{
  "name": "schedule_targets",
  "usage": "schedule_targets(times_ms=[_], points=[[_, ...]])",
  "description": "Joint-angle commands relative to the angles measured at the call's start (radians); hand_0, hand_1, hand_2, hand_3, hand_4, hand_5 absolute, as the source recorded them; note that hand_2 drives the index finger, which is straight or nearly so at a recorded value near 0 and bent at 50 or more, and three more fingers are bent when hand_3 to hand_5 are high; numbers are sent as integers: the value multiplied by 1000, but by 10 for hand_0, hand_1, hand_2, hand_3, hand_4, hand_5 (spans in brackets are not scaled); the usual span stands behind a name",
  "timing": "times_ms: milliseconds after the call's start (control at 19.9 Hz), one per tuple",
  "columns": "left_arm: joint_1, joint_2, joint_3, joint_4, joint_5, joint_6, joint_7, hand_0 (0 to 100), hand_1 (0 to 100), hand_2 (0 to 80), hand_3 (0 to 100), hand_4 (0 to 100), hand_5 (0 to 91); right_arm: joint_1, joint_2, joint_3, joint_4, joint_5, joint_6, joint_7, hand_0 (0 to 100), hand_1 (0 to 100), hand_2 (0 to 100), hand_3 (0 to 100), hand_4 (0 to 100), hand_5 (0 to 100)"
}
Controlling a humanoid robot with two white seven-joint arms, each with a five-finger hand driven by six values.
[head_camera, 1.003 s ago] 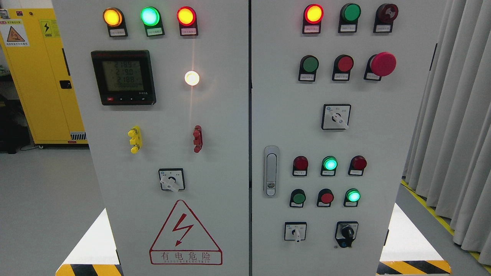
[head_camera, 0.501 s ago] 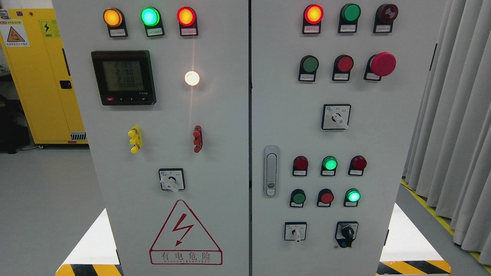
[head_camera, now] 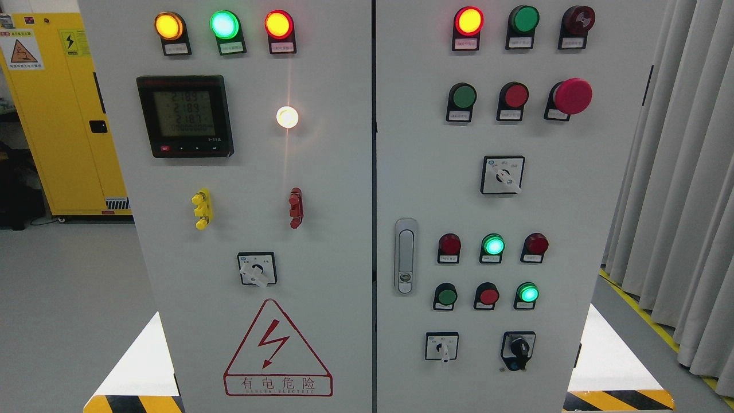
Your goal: Turn on light switch 1
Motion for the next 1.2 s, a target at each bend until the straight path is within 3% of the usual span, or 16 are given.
schedule_targets(times_ms=[0,50,201,451,652,1153], points=[[-26,-8,-23,592,22,85,-54,203,387,0,61,208,0,0,0,0,0,-29,1,0,0,500,40,0,0,0],[-27,-5,-43,610,22,97,-65,215,381,0,5,123,0,0,0,0,0,-29,1,0,0,500,40,0,0,0],[-29,-3,-121,637,22,125,-70,225,364,0,0,0,0,0,0,0,0,-29,1,0,0,500,40,0,0,0],[-53,-8,-170,640,24,245,-62,237,306,0,0,0,0,0,0,0,0,-29,1,0,0,500,40,0,0,0],[-61,-15,-167,640,36,248,-18,236,221,0,0,0,0,0,0,0,0,-29,1,0,0,500,40,0,0,0],[-72,-21,-164,640,38,249,-10,180,162,0,0,0,0,0,0,0,0,-29,1,0,0,500,40,0,0,0]])
